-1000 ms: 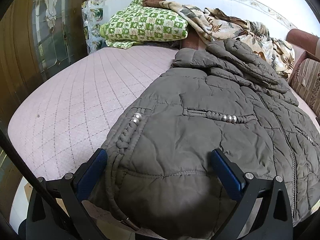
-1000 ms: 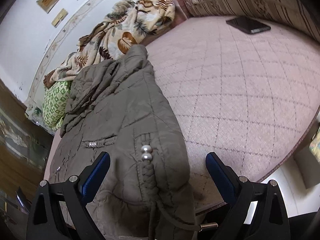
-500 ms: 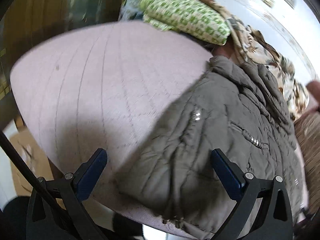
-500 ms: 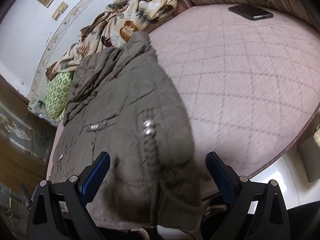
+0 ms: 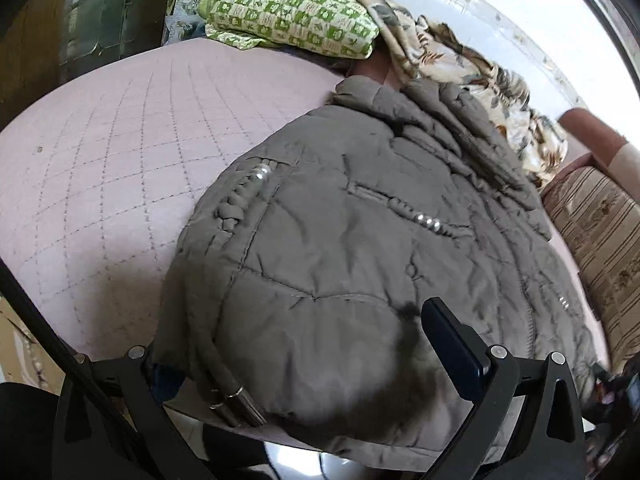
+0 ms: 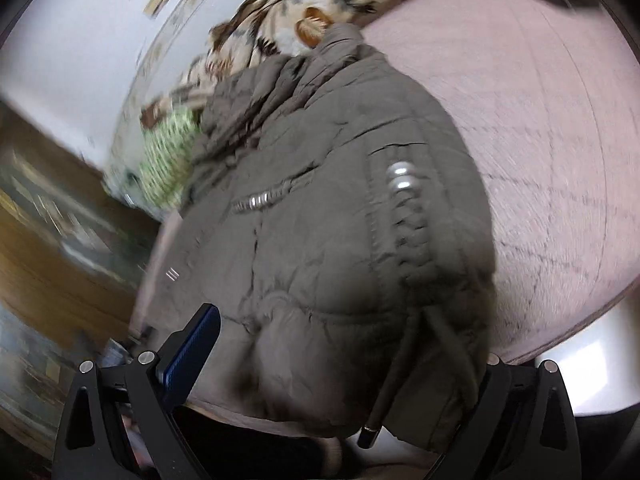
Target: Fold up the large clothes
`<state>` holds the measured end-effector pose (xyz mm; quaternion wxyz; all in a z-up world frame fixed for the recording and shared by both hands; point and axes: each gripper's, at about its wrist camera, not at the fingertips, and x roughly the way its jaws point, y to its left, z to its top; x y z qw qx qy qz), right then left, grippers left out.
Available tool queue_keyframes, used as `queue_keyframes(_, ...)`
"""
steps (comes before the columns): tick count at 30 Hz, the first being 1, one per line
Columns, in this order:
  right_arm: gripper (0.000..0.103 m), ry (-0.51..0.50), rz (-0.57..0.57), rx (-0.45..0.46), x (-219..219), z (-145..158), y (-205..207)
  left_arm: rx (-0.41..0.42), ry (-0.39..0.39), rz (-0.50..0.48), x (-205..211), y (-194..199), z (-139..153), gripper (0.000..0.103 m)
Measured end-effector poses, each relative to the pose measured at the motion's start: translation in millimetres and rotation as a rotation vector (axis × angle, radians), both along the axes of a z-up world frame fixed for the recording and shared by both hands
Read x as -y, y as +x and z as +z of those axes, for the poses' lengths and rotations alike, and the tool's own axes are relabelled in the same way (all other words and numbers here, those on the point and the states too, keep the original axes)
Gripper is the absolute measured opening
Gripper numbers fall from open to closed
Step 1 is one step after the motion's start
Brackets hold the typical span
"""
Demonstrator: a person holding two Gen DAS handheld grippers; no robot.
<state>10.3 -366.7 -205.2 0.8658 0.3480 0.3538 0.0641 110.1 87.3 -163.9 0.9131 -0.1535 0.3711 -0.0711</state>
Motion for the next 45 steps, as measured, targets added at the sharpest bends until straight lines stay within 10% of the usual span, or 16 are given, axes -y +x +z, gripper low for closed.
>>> queue_keyframes(6, 0.062, 0.087, 0.026, 0.075, -4.4, 4.6, 2.6, 0.052, 0.089, 0.008, 13.6, -4.4, 5.9, 0.101)
queue_keyframes(20, 0.044, -0.294, 0.002, 0.009, -37.2, 6.8, 13.3, 0.207, 0.561, 0.000, 79.5, -16.2, 6.7, 0.079)
queue_keyframes(45, 0.049, -0.285, -0.006, 0.028, -34.8, -0.3, 9.8, 0.133, 0.555, -0.012, 77.7, -5.4, -0.1, 0.083)
